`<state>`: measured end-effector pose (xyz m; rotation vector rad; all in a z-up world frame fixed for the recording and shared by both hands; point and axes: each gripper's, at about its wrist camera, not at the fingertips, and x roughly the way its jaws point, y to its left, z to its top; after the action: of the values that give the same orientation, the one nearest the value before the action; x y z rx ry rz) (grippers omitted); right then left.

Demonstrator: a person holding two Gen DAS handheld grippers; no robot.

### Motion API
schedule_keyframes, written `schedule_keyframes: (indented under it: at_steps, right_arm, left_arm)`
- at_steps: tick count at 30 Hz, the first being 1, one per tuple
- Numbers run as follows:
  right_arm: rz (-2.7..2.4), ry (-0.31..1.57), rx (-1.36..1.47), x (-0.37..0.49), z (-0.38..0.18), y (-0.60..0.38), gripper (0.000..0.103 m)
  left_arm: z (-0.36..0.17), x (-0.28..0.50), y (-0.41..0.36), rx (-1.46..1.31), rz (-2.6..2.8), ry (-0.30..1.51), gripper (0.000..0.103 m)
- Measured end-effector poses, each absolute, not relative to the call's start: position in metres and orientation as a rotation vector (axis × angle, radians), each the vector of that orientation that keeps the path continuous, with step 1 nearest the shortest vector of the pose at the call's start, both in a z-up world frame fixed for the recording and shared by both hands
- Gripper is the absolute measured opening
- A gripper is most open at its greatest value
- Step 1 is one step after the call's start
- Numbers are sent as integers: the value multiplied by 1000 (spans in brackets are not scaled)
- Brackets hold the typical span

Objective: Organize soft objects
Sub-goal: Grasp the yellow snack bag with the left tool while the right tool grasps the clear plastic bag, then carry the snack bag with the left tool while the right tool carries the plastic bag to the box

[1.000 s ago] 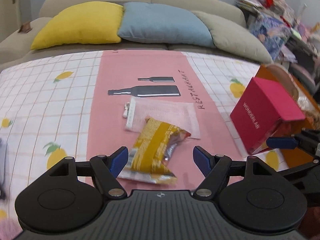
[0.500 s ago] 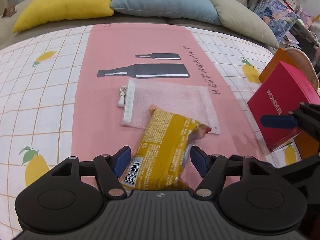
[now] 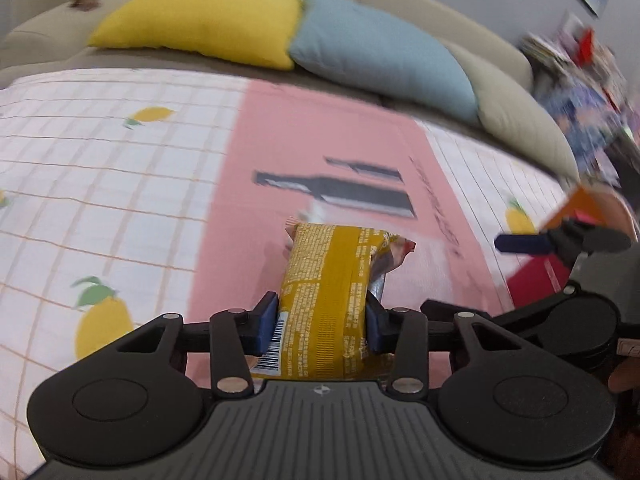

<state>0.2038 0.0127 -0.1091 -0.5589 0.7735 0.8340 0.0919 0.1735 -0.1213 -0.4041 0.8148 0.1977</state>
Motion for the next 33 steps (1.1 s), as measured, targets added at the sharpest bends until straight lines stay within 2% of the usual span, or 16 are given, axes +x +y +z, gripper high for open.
schedule_keyframes:
  at_steps: [4,11,18,21,23,24,26,28,29,33]
  right_arm:
    - [853,787,-592,216,-117,35,100]
    - [821,924,-561,242,-143,55,100]
    - [812,1001,-417,249,-148,43,99]
    - [841,969,-419,240,-144,41,83]
    - [883,944,-433,233,-140,42,58]
    - [903,933,-443,228,-138,43,52]
    - [930,921,-453,220,-136,45,28]
    - [944,916,-457,214,-134,47,12]
    - [945,915,-460,211,-134,47,6]
    - [928,937,-435,200,-130,42,4]
  left_arm:
    - [-127,96,184,-422,256,827,49]
    - [-135,96,185,-403,283,851,49]
    - [-140,96,184,-407,281,866,49]
    - [-140,97,184,-406,281,867,49]
    - [-140,96,183,-404,282,867,49]
    - [-140,97,183,-402,282,868,49]
    - [-140,97,183,-398,281,870,49]
    - [-140,97,182,-394,278,873,49]
    - [-141,97,182,-393,276,873,49]
    - [-139,95,181,-392,273,871,49]
